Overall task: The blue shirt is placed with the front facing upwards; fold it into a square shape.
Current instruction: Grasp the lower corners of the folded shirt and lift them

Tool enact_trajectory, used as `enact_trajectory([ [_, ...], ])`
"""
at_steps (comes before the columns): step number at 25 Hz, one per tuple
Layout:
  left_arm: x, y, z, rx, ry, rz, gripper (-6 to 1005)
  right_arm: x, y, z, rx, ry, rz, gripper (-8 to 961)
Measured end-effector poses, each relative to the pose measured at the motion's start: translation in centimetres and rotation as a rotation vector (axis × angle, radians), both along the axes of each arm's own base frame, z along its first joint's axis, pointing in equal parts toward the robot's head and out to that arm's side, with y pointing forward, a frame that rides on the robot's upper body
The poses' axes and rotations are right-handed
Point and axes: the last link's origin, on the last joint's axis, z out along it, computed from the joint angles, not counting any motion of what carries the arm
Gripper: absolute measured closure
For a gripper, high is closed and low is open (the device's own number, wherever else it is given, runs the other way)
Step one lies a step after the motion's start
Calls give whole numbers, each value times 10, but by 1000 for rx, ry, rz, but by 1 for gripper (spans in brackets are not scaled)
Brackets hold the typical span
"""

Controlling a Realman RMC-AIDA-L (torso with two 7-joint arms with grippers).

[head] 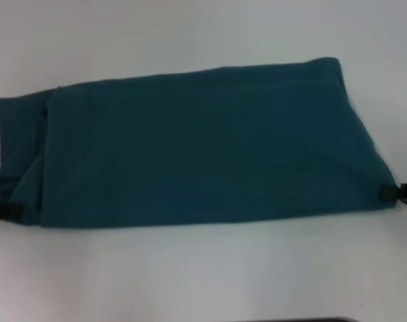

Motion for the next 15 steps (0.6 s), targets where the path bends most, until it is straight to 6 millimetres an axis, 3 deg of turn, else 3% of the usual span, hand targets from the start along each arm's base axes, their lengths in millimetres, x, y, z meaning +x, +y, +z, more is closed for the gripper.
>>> enact_trajectory([
  [15, -7, -28, 2, -63, -28, 13, 984, 16, -48, 7, 24, 32, -61, 943],
])
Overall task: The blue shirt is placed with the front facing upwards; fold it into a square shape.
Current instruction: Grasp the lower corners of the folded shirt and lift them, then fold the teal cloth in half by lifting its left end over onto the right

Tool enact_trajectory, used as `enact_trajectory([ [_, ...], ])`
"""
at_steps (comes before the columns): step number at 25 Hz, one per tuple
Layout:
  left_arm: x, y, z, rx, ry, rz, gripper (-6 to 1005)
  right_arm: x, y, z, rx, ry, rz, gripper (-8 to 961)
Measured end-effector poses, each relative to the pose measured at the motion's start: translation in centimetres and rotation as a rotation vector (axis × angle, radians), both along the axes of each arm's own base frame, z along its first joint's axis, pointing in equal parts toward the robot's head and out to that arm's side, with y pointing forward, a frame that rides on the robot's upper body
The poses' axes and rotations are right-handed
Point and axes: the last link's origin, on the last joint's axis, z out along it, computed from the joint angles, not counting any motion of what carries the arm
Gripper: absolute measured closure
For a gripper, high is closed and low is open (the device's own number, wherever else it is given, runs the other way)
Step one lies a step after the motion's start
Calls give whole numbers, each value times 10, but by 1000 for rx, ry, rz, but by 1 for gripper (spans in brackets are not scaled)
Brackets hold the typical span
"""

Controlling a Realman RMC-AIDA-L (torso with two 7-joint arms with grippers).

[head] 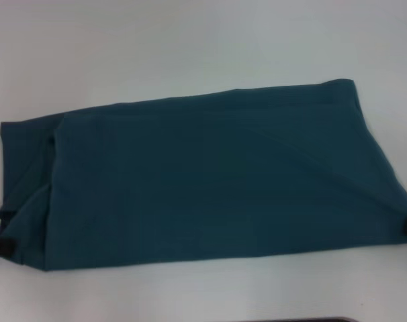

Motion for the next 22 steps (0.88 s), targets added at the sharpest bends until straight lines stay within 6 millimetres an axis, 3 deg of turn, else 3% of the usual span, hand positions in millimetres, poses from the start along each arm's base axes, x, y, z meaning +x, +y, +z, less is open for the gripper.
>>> enact_trajectory([
  [7, -7, -7, -1, -11, 23, 27, 984, 9, -15, 9, 62, 6, -42, 942],
  [22, -9, -7, -2, -4, 38, 32, 985, 6, -17, 12, 73, 11, -9, 943],
])
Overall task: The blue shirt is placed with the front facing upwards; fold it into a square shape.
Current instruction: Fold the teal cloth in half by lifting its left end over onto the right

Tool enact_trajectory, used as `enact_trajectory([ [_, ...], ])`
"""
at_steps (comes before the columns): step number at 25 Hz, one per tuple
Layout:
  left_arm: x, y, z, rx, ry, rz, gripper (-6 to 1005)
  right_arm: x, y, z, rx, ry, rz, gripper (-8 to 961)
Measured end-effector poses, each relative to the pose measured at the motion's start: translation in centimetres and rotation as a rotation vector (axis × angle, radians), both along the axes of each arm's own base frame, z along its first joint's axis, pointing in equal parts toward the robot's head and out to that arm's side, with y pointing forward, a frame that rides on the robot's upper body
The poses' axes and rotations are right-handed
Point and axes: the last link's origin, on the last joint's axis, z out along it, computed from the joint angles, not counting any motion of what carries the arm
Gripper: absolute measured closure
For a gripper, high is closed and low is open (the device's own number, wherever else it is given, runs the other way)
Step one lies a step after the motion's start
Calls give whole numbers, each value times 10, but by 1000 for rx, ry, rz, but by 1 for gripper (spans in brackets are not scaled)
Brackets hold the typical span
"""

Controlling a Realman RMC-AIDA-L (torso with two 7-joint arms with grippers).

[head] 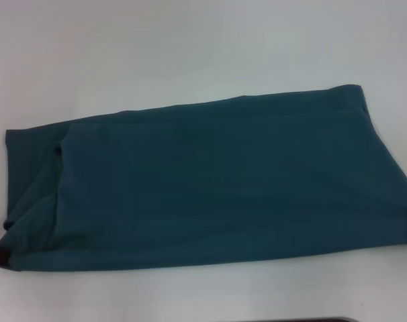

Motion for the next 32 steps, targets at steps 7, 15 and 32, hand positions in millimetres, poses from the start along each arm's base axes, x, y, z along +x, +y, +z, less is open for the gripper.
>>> enact_trajectory([
  [7, 0, 2, 0, 7, 7, -2, 941, -5, 2, 1, -11, 20, 26, 942],
  [15, 0, 3, 2, 4, 7, 10, 891, -5, 7, 6, -16, 25, 15, 865],
  [32, -1, 42, 35, 262, 50, 49, 448, -21, 46, 37, 65, 53, 92, 346],
])
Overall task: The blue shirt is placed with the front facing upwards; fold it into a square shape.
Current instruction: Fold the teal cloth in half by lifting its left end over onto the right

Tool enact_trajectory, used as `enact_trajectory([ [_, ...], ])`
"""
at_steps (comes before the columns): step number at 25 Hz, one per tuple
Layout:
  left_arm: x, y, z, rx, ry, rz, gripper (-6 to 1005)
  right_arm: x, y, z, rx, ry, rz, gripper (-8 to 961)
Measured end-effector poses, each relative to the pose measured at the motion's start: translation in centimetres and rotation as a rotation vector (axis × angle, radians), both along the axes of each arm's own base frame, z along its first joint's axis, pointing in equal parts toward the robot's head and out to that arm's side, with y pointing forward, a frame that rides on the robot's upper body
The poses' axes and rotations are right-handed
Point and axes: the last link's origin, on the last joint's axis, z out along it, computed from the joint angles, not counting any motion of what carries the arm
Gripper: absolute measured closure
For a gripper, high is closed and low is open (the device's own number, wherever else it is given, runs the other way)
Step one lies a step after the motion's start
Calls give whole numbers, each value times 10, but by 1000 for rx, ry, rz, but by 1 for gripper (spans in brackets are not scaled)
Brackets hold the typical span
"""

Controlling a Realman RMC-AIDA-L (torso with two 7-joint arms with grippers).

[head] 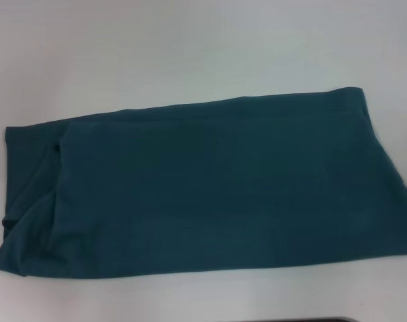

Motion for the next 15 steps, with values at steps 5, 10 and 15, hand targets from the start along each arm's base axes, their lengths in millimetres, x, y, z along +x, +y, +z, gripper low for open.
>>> enact_trajectory([
  [5, 14, 22, -9, 41, -13, -39, 401, -13, 25, 2, 19, -8, 75, 347],
  [10, 31, 38, -21, 55, -47, -90, 405, -24, 42, 7, 80, -31, 167, 346],
  [15, 44, 45, -26, 112, -144, -119, 404, -28, 48, 11, 168, -63, 244, 343],
])
